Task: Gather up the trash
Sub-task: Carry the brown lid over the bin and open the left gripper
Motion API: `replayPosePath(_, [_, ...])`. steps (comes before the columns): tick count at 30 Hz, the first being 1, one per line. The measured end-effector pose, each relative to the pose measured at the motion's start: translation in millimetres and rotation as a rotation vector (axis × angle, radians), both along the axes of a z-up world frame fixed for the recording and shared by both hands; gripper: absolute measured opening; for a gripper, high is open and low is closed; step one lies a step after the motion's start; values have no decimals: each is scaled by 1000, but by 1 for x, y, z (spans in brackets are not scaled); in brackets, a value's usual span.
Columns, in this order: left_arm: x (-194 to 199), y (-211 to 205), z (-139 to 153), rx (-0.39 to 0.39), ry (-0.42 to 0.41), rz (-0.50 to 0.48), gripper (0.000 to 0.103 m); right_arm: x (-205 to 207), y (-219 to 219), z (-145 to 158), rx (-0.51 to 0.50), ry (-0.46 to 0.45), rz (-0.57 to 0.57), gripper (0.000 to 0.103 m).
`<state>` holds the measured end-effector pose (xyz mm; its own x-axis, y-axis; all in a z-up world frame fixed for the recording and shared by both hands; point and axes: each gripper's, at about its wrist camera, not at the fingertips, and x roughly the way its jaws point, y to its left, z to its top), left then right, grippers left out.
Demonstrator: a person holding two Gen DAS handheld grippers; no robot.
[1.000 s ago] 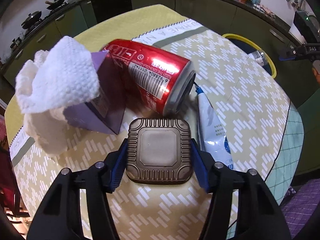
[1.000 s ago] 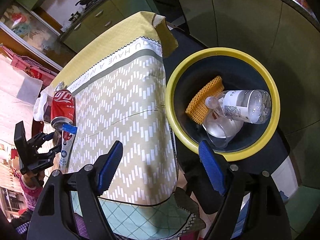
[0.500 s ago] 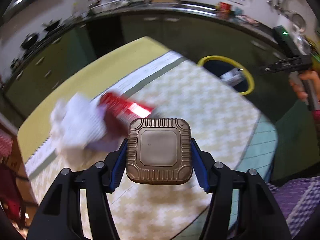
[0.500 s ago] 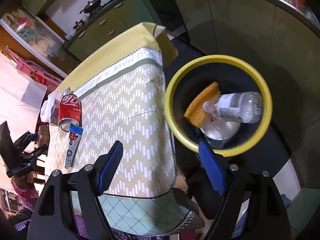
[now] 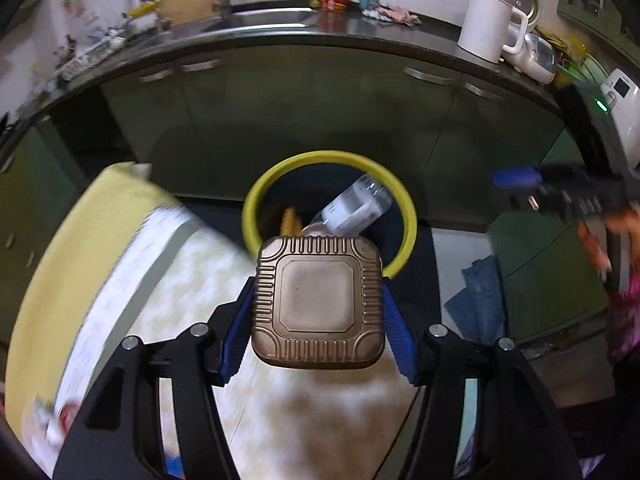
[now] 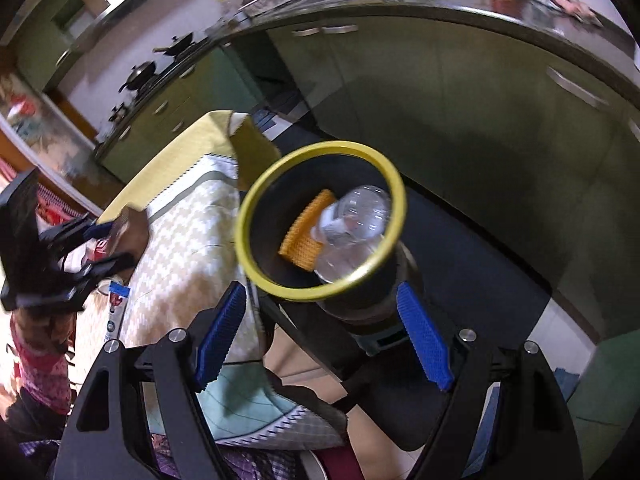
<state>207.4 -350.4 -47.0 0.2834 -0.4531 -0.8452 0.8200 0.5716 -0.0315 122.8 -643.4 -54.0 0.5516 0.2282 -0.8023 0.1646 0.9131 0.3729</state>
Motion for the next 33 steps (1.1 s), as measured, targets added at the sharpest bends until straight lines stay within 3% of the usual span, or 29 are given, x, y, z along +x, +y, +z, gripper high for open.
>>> replayPosePath(8, [43, -77, -51, 62, 82, 11, 60, -11, -32, -22, 35, 24, -54, 78])
replayPosePath(10, [48, -84, -56, 70, 81, 28, 69, -10, -34, -25, 40, 29, -59, 78])
replayPosePath(14, [42, -72, -47, 28, 88, 31, 71, -9, -36, -32, 50, 38, -55, 78])
replayPosePath(19, [23, -33, -20, -55, 32, 56, 75, -3, -24, -36, 53, 49, -37, 78])
replayPosePath(21, [11, -6, -5, -115, -2, 73, 82, 1, -14, -35, 46, 52, -18, 78])
replayPosePath(25, [-9, 42, 12, -176, -63, 116, 85, 13, 9, -30, 17, 55, 22, 78])
replayPosePath(28, [-25, 90, 19, -208, -115, 175, 88, 25, 29, -25, -11, 60, 61, 78])
replayPosePath(33, [-39, 188, 22, -245, -168, 354, 91, 58, 83, -19, -69, 75, 168, 78])
